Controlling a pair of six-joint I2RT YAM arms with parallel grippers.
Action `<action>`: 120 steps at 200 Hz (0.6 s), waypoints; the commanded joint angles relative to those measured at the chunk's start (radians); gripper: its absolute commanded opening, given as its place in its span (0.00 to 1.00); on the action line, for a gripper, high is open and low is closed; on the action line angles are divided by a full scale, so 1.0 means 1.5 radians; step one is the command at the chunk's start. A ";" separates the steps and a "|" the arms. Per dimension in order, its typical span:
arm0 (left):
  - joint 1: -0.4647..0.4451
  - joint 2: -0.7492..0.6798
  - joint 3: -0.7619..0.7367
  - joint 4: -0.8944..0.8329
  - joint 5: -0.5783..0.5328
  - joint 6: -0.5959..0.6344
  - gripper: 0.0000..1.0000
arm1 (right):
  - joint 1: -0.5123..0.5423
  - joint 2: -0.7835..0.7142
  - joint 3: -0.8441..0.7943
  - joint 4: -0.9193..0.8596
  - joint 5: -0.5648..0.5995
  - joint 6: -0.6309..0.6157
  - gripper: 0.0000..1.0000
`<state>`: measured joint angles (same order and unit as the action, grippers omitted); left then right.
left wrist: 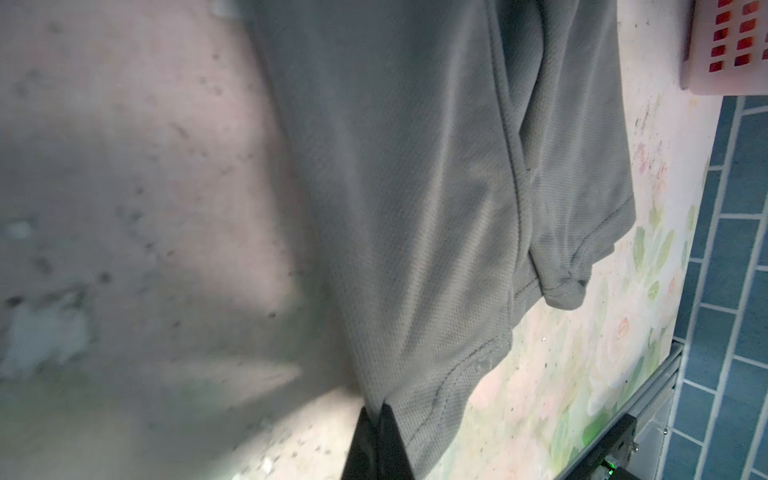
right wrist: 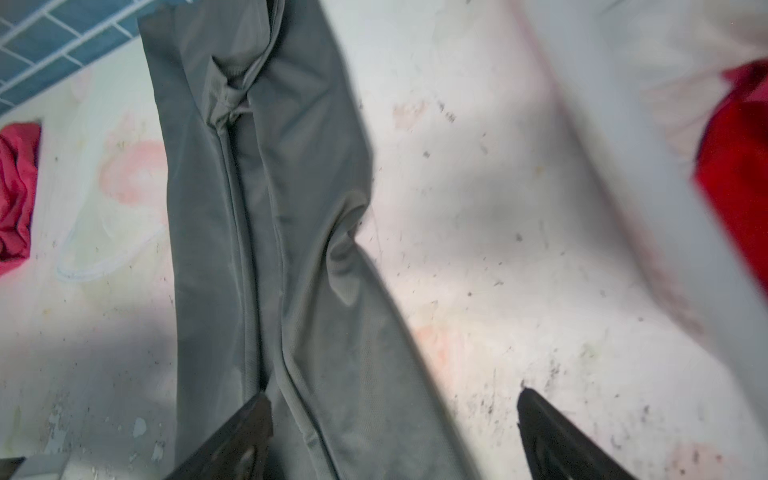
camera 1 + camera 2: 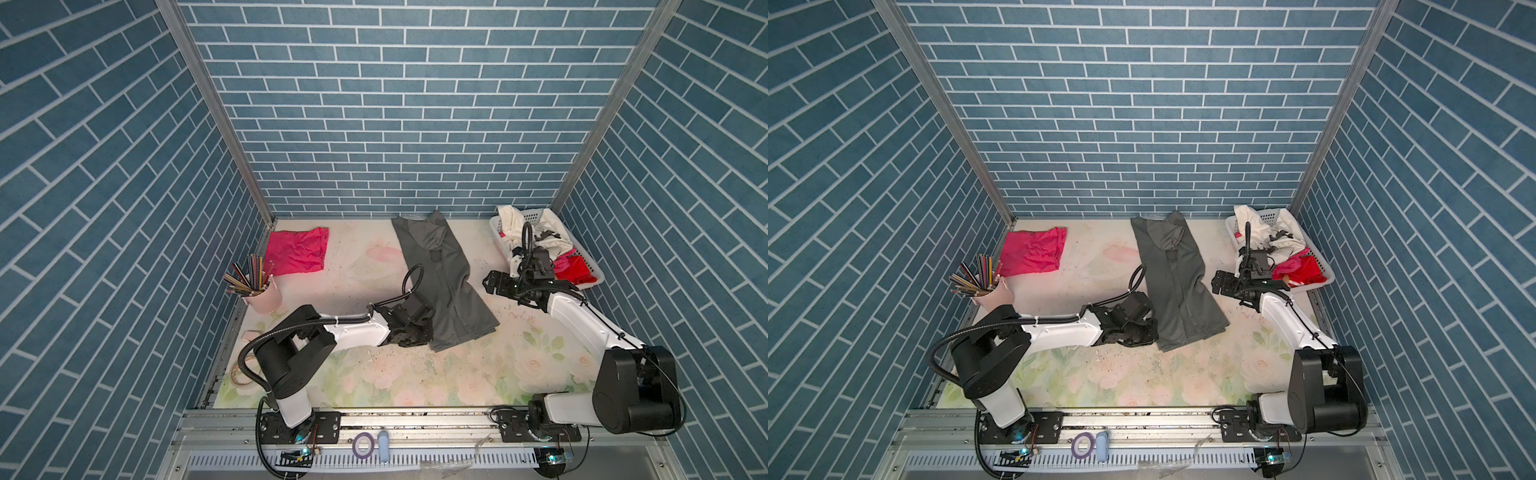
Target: Fold and stack the t-shirts
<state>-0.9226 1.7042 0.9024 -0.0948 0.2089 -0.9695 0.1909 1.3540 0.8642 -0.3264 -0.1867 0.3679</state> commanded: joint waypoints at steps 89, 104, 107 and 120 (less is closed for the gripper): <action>0.097 -0.185 -0.214 -0.015 0.003 0.057 0.03 | 0.256 -0.118 -0.205 -0.012 0.045 0.199 0.84; 0.097 -0.188 -0.210 -0.011 0.010 0.056 0.32 | 0.283 -0.117 -0.218 -0.015 0.058 0.225 0.81; 0.097 -0.189 -0.209 -0.011 0.010 0.056 0.38 | 0.286 -0.118 -0.222 -0.013 0.059 0.230 0.80; 0.097 -0.201 -0.206 -0.013 0.010 0.054 0.57 | 0.293 -0.127 -0.240 -0.001 0.053 0.249 0.77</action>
<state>-0.7815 1.4227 0.5869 -0.0937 0.2291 -0.9009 0.6094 1.1889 0.5442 -0.3286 -0.1417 0.6270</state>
